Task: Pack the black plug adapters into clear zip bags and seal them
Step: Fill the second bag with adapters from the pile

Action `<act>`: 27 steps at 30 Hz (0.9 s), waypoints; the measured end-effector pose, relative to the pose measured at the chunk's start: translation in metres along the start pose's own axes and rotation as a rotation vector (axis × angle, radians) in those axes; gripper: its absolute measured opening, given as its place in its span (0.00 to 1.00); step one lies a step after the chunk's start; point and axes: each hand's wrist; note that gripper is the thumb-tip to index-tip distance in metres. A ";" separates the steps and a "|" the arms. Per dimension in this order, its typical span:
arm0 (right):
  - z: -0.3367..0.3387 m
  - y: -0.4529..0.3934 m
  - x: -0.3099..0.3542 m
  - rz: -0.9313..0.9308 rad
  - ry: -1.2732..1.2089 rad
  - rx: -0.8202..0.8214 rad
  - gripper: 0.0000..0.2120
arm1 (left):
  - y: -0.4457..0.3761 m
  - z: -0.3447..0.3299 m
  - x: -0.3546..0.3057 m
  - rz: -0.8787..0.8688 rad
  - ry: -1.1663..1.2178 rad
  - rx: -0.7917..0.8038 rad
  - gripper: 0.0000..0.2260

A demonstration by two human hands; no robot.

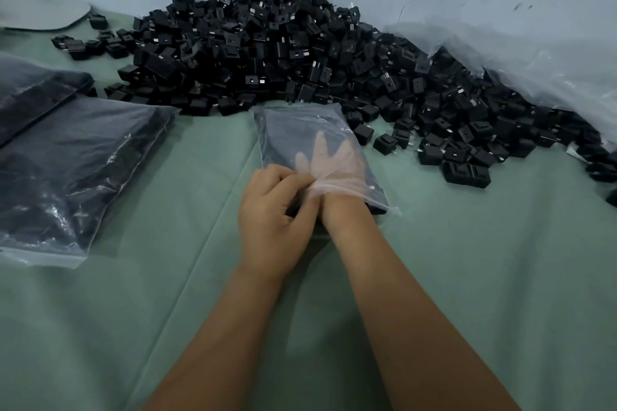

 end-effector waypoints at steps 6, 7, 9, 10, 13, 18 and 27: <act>-0.004 -0.011 0.001 0.102 0.163 -0.025 0.31 | -0.001 -0.001 0.002 -0.002 0.020 0.009 0.07; -0.005 -0.012 -0.001 0.101 0.180 -0.016 0.30 | -0.001 -0.001 0.002 0.002 0.022 0.010 0.07; -0.008 -0.016 -0.005 0.121 0.162 0.003 0.29 | -0.001 -0.001 0.002 0.007 0.019 0.008 0.07; -0.008 -0.017 -0.005 0.131 0.132 0.006 0.29 | -0.001 -0.001 0.002 0.008 0.017 0.009 0.07; -0.003 -0.022 -0.002 0.137 0.111 -0.013 0.28 | -0.001 -0.001 0.000 0.014 0.021 0.017 0.07; 0.003 -0.020 -0.003 0.125 0.064 0.033 0.29 | -0.002 0.000 -0.001 0.018 0.026 0.019 0.08; -0.002 -0.012 -0.001 0.146 0.217 -0.080 0.19 | -0.002 0.000 0.000 0.053 0.030 0.024 0.06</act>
Point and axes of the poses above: each hand's wrist, its own y-axis away from the middle knuckle, its own z-axis out of the back of the hand, x = y × z, and after that the axes turned 11 degrees about x, right-handed
